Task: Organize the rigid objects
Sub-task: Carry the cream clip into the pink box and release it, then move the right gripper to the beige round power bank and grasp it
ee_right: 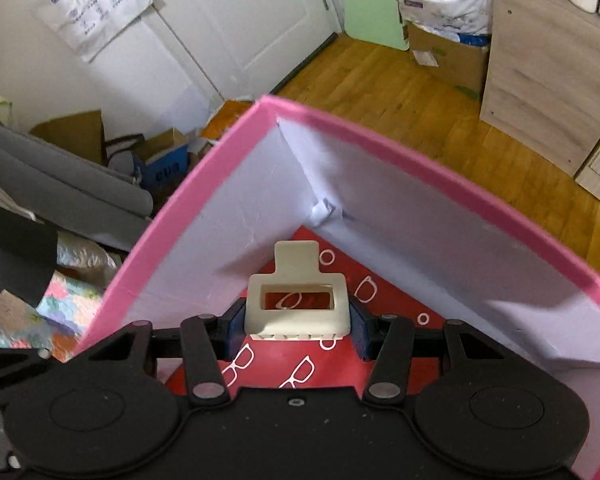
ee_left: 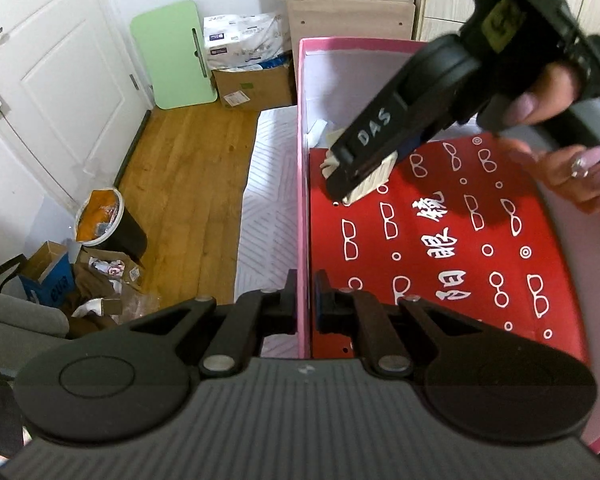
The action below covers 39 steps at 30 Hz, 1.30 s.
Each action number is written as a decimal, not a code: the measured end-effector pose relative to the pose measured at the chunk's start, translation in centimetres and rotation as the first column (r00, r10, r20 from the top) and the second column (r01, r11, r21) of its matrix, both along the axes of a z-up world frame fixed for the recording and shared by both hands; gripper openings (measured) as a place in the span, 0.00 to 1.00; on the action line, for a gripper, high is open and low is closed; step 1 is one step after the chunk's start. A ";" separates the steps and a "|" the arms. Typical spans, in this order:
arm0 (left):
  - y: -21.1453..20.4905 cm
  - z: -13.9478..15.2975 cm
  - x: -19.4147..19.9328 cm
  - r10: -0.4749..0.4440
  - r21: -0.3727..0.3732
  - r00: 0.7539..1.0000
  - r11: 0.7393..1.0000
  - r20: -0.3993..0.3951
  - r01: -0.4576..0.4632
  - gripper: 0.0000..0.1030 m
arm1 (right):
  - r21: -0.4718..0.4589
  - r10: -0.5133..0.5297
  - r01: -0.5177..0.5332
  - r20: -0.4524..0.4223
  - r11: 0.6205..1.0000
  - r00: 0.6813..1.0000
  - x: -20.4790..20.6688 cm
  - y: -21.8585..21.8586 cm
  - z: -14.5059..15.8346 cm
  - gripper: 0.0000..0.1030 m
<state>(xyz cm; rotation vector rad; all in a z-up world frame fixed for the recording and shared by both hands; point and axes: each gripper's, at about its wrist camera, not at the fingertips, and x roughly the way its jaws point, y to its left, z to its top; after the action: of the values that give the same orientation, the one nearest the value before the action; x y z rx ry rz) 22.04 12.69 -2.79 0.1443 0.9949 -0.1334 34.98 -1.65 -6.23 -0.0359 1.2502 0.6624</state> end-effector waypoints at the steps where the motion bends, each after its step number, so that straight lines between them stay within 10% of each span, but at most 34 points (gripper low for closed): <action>1: -0.1 0.0 0.0 -0.002 0.000 1.000 1.000 -0.002 0.002 0.06 | -0.007 0.002 -0.002 0.003 1.000 1.000 0.1 0.2 -0.2 0.55; 9: 0.4 0.0 0.0 0.002 -0.011 1.000 1.000 -0.029 -0.003 0.06 | 0.061 0.000 0.001 -0.011 0.998 1.000 0.7 -0.8 1.1 0.68; 24: 1.2 -0.2 0.1 0.015 -0.064 1.000 0.998 -0.024 -0.017 0.06 | 0.066 -0.039 0.020 0.302 0.998 0.953 -10.7 -12.8 12.0 0.69; 39: 1.5 -0.3 0.1 0.036 -0.090 0.999 0.995 -0.022 -0.038 0.06 | -0.046 -0.289 0.327 0.366 0.944 0.884 -20.3 -24.0 5.7 0.69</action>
<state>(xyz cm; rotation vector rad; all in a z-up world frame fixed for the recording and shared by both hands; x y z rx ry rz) 22.18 14.22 -3.14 0.0418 1.0093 -0.1461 14.72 -25.70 -0.55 -0.0415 0.9113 0.2920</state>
